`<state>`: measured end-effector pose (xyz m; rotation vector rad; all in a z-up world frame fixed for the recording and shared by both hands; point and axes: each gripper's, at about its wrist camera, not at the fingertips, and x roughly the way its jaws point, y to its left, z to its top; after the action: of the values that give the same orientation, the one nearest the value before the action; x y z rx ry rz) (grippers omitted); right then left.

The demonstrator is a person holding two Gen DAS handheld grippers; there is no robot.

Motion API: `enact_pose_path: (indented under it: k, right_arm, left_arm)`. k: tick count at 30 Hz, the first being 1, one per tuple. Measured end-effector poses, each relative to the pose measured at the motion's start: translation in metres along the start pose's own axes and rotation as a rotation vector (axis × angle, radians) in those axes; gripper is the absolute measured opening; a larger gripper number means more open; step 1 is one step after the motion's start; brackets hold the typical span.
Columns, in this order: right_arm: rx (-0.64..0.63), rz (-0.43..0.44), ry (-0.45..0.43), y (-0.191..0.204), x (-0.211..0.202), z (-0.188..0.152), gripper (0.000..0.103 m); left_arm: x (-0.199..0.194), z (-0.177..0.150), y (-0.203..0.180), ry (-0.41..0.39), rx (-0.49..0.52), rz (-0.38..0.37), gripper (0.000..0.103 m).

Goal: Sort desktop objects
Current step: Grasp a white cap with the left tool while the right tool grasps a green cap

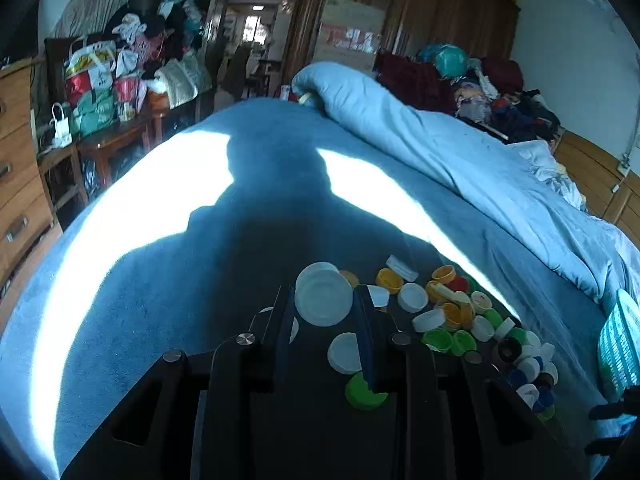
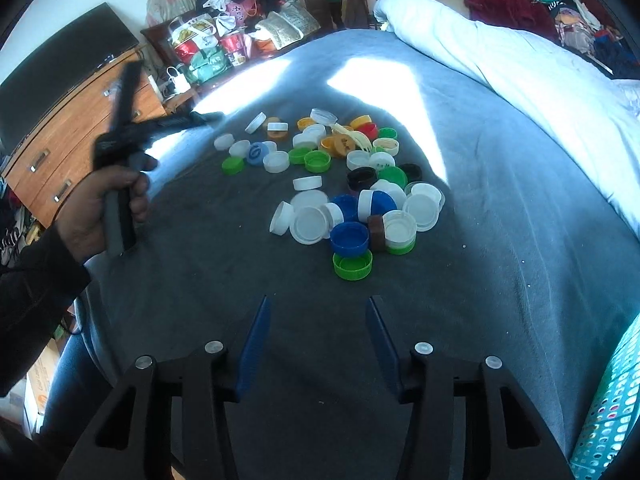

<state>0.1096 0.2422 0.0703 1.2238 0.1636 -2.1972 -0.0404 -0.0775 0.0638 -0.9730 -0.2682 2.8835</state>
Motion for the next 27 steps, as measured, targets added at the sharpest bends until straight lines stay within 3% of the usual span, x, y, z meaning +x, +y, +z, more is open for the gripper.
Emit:
enact_pose_path:
  k: [1,4,9,12,13,16,23,25,27]
  right_arm:
    - [0.003,0.006,0.003,0.000,0.000,-0.001,0.054]
    - [0.001,0.024,0.003,0.005,0.001,-0.001,0.052]
    - [-0.028,0.079,0.001,0.021,0.018,0.017,0.052]
    - [-0.047,0.112,0.005,0.033,0.044,0.039,0.052]
    - [-0.050,0.123,0.007,0.037,0.054,0.047,0.052]
    - [-0.065,0.140,0.016,0.052,0.081,0.066,0.052]
    - [-0.092,0.174,0.045,0.078,0.110,0.072,0.052]
    - [-0.097,0.173,0.060,0.079,0.115,0.069,0.052]
    - [-0.091,0.172,0.067,0.078,0.119,0.069,0.052]
  left_arm:
    - [-0.003,-0.001,0.000,0.017,0.002,0.010,0.025]
    - [-0.027,-0.006,0.007,0.012,-0.045,0.000,0.009]
    - [-0.049,-0.024,0.025,0.033,-0.110,0.036,0.008]
    - [-0.032,-0.033,0.027,0.101,-0.107,0.016,0.008]
    - [-0.022,-0.035,0.025,0.127,-0.084,0.018,0.012]
    - [0.008,-0.038,0.018,0.207,-0.012,-0.051,0.048]
    - [0.047,-0.021,0.025,0.224,-0.049,-0.096,0.049]
    - [0.056,-0.021,0.023,0.252,-0.042,-0.126,0.046]
    - [0.060,-0.023,0.021,0.268,-0.031,-0.140,0.025]
